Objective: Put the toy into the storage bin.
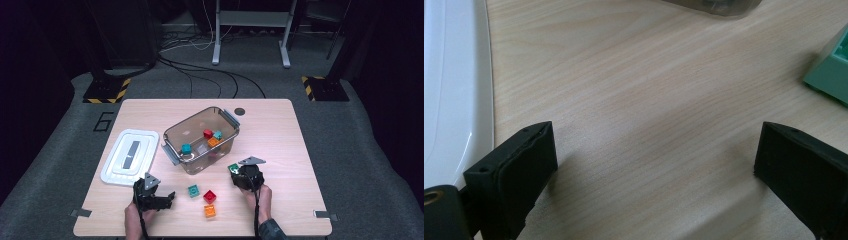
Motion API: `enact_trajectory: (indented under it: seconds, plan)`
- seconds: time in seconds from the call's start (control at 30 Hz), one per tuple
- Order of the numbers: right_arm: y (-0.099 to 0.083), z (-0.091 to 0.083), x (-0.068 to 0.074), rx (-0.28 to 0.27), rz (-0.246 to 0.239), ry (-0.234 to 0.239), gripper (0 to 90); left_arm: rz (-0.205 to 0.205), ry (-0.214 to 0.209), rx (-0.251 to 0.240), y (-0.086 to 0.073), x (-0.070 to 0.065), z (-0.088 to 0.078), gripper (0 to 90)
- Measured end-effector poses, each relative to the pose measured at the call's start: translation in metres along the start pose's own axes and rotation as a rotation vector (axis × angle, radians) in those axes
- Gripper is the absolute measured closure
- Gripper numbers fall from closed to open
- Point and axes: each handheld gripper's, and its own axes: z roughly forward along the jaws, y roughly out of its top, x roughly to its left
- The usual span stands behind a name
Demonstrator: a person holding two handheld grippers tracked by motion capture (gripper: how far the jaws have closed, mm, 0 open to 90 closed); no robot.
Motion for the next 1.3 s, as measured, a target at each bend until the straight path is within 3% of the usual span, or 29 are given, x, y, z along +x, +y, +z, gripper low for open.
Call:
enact_trajectory:
  seconds: [0.37, 0.73, 1.3]
  plan:
    - [0.001, -0.013, -0.011, -0.047, -0.011, -0.001, 58.5, -0.002, -0.002, 0.0, 0.0, 0.0, 0.0, 3.2]
    - [0.018, -0.035, -0.02, -0.091, -0.021, -0.018, 58.6, 0.002, -0.001, 0.001, 0.0, 0.0, 0.0, 3.1]
    - [0.048, -0.071, -0.023, -0.164, -0.052, -0.024, 58.6, -0.003, 0.0, 0.0, 0.0, 0.0, 0.0, 3.1]
